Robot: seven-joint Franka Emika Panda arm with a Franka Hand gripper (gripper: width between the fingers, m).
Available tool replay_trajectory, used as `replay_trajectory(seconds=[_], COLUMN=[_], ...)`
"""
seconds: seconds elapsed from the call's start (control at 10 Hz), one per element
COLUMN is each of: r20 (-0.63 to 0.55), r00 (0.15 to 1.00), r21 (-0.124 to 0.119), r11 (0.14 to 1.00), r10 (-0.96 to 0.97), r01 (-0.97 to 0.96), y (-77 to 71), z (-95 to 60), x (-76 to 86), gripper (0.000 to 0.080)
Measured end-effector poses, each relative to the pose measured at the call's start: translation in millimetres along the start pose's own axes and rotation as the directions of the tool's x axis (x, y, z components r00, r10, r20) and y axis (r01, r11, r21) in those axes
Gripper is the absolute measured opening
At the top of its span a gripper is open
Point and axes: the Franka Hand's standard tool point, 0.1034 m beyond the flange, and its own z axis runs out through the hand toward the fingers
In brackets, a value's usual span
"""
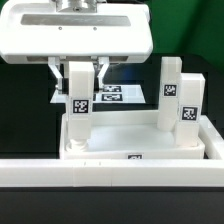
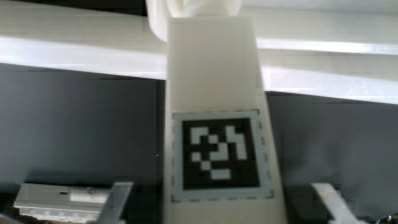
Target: Assemble desk
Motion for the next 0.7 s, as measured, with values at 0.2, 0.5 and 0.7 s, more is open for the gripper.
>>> replay_trajectory(seconds=[0.2, 0.5, 0.7], r20=[-0.009, -0.012, -0.005], r00=[1.0, 1.0, 1.0], r21=[-0.006, -0.006, -0.003], r11=[1.0, 1.0, 1.0], r10=[0.001, 0.002, 0.001], r01=[-0.001, -0.002, -0.001], y=[1.0, 0.9, 0.9], z=[-0.1, 0.4, 0.5], x=[-0.2, 0.5, 0.9], gripper=[0.0291, 0.0291, 0.0291])
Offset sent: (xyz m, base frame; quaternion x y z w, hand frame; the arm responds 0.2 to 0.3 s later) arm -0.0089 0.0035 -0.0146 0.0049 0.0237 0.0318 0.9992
